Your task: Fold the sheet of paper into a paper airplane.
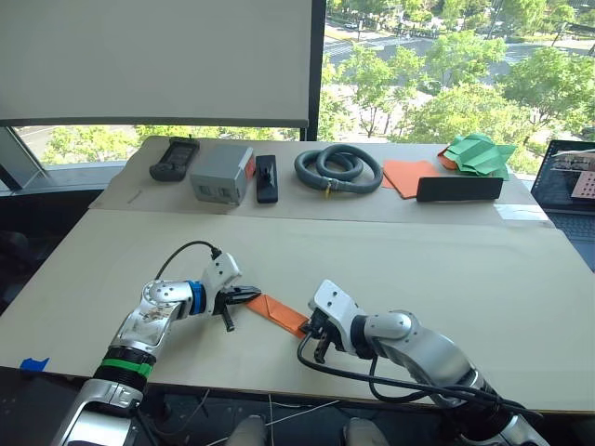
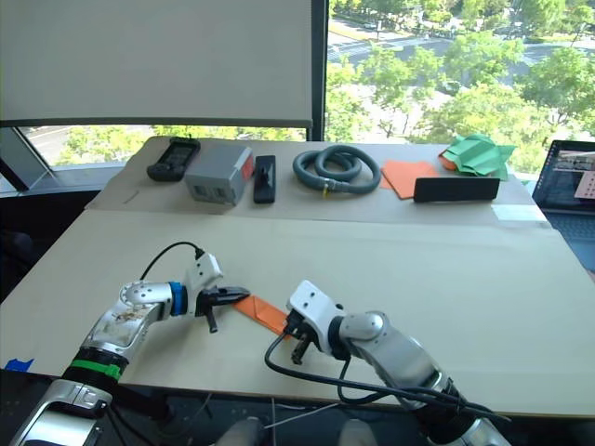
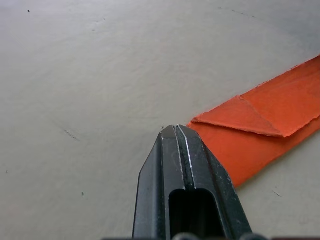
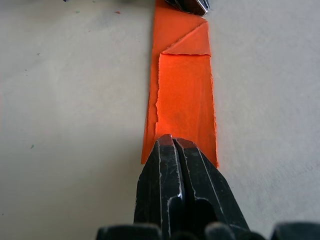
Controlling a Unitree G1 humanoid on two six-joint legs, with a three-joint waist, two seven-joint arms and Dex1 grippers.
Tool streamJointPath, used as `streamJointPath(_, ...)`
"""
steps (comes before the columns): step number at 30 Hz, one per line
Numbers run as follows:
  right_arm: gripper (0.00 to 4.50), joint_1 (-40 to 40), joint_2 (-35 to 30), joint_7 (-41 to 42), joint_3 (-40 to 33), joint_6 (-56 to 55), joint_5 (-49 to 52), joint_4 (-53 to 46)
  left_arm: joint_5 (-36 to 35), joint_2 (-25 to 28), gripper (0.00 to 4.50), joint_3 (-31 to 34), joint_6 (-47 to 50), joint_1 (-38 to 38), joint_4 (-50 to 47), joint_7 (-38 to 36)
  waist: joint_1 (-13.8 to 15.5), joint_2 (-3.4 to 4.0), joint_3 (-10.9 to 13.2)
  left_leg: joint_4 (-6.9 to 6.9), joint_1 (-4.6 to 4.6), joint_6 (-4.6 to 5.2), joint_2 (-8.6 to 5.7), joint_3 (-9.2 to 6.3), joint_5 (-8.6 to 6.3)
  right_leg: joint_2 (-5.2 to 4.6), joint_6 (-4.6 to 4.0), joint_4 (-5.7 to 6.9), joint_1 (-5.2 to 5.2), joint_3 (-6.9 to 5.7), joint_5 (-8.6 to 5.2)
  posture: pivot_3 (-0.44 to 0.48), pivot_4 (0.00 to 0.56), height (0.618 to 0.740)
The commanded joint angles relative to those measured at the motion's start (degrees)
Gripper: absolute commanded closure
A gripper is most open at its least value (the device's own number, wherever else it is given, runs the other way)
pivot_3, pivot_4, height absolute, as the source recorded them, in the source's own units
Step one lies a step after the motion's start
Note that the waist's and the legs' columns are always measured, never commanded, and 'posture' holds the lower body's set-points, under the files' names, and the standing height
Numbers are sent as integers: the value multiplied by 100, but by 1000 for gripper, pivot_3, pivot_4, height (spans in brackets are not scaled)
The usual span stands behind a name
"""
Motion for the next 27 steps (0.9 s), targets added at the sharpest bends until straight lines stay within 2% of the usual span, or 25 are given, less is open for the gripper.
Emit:
streamJointPath(1,4487,12,-94,109,-144,-375,-49,-93,-311,278,4500,485,436,204,-408,47,-7,-2,23,-2,-3,0,0,-1,0,1,0,0,-7,-1,0,0,150,702)
streamJointPath(7,4487,68,359,-54,-1309,-659,602,-994,-1518,343,4500,1640,1341,495,-1926,323,113,-33,97,-3,-73,7,-4,-12,5,13,18,6,-73,5,25,0,150,702)
streamJointPath(9,4487,147,580,-293,-1735,-590,751,-1245,-1735,275,4500,1916,1510,684,-2355,571,175,-36,97,-1,-72,8,1,-18,6,33,61,4,-71,15,60,0,150,702)
streamJointPath(12,4487,346,782,-737,-2145,-621,660,-1416,-1978,177,4500,2213,1701,1095,-2867,901,197,-33,99,-3,-68,6,1,-20,5,36,55,3,-66,16,57,0,150,702)
streamJointPath(14,4487,619,759,-955,-2243,-665,517,-1459,-2120,87,4500,2337,1774,1404,-3152,1075,199,-33,99,-4,-68,5,1,-19,4,36,10,1,-66,20,32,0,150,702)
streamJointPath(19,4487,1394,511,-952,-2245,-987,400,-1663,-2267,6,4500,2384,1830,1976,-3524,1301,200,-28,107,-4,-82,3,3,-15,2,35,1,-1,-83,24,33,0,150,702)
streamJointPath(25,2643,1811,426,-883,-2120,-1694,213,-1504,-2338,4,4500,2405,1722,2098,-3387,1335,165,-15,115,-4,-92,1,3,-5,1,18,-5,-15,-96,13,29,0,150,702)
streamJointPath(26,2252,1850,378,-864,-2081,-1785,139,-1463,-2326,5,3976,2397,1705,2122,-3381,1357,161,-12,116,-4,-92,1,3,-4,1,17,-5,-24,-95,13,29,0,150,702)
streamJointPath(27,1911,1886,399,-891,-2098,-1866,114,-1425,-2352,5,3732,2382,1705,2138,-3402,1355,161,-11,116,-4,-92,1,2,-4,1,17,-5,-33,-95,13,29,0,150,702)
